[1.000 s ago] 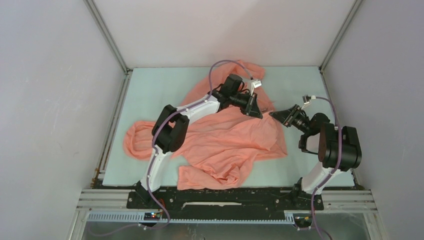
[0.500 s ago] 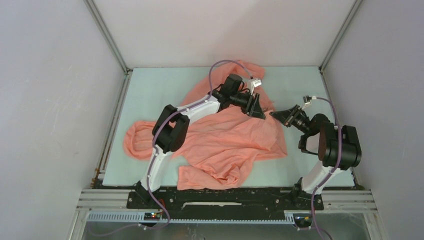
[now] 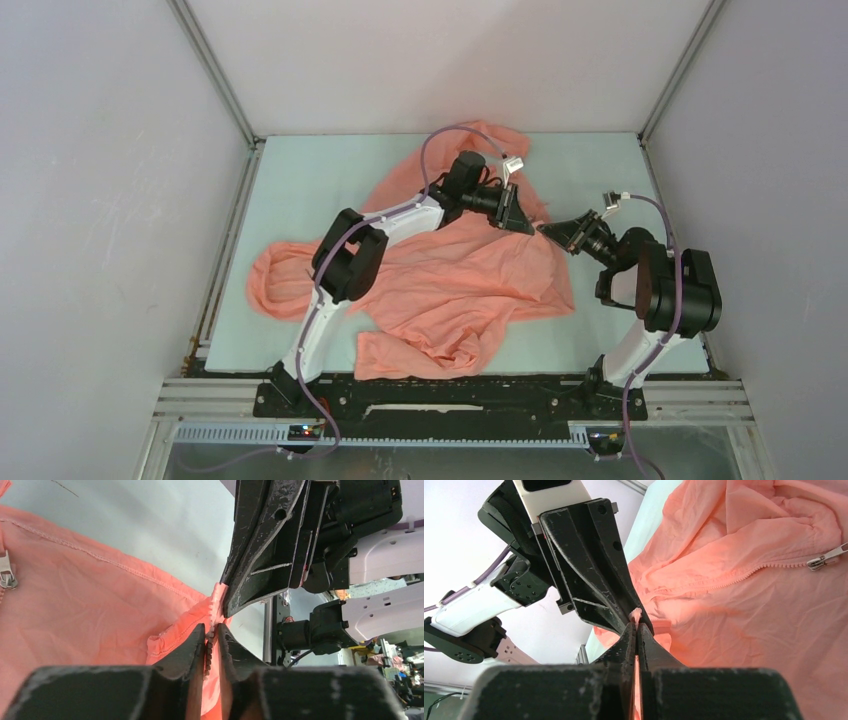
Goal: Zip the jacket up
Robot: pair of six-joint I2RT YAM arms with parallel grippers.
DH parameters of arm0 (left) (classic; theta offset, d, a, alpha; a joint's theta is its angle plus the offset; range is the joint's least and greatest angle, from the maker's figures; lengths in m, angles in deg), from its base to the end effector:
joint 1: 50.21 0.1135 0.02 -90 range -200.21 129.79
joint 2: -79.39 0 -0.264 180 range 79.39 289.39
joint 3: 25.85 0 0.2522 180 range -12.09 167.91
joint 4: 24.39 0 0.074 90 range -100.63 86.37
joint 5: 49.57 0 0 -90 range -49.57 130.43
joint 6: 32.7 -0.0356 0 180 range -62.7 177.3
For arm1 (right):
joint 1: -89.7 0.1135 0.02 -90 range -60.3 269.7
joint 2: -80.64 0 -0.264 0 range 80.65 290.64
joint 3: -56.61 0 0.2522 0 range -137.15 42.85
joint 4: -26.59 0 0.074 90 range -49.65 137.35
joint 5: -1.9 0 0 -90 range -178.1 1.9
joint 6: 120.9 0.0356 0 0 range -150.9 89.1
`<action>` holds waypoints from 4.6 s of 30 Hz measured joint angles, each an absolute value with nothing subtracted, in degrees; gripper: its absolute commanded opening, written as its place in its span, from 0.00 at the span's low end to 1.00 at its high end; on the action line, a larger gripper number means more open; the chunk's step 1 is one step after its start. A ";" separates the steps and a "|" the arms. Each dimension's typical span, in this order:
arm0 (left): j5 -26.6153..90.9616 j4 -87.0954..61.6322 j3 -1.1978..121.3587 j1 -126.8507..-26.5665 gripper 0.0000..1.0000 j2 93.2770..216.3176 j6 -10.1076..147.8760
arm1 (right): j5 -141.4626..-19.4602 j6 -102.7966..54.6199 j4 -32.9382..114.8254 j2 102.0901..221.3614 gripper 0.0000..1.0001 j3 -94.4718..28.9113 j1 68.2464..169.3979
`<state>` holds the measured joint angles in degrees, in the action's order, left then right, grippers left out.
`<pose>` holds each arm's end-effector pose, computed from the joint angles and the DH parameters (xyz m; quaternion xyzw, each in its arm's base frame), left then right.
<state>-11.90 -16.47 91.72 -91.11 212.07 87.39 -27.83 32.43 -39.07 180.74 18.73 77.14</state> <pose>0.3826 -0.3687 0.2044 0.3127 0.7223 -0.5869 0.1896 0.2755 -0.0297 0.1558 0.0764 0.6923 0.5809 0.4213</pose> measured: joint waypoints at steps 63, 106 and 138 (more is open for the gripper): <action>-0.19 2.87 92.60 -88.86 0.00 217.67 88.77 | -57.25 13.89 27.07 193.94 0.39 -15.19 86.03; -0.21 2.76 92.60 -88.97 0.00 217.67 88.75 | -60.01 5.15 45.52 197.04 0.41 -31.16 88.15; -0.41 1.86 92.60 -88.97 0.00 217.67 88.77 | -57.51 -18.11 73.08 208.43 0.44 -52.96 92.57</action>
